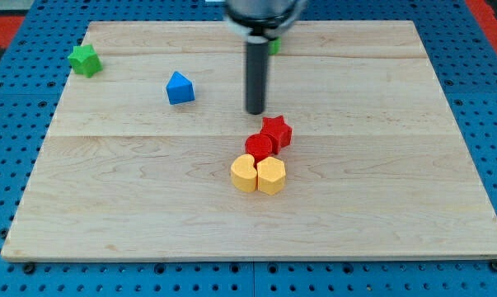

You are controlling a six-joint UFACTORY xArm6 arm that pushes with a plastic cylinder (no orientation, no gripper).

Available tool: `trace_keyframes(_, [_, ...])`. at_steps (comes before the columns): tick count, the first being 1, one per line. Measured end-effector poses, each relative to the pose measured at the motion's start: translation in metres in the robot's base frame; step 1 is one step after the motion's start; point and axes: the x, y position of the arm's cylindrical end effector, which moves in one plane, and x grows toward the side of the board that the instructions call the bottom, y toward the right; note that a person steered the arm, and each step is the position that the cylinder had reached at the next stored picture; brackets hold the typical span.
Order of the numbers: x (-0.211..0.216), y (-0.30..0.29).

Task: Move the green star to the top left of the triangle

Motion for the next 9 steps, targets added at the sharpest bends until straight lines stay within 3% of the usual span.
trace_keyframes(1, [-0.011,-0.090])
trace_keyframes(2, [-0.045,-0.115])
trace_keyframes(4, [-0.082,-0.017])
trace_keyframes(5, [-0.109,-0.009])
trace_keyframes(6, [-0.110,-0.003])
trace_keyframes(7, [-0.075,-0.021])
trace_keyframes(8, [-0.016,-0.123])
trace_keyframes(9, [-0.040,-0.254])
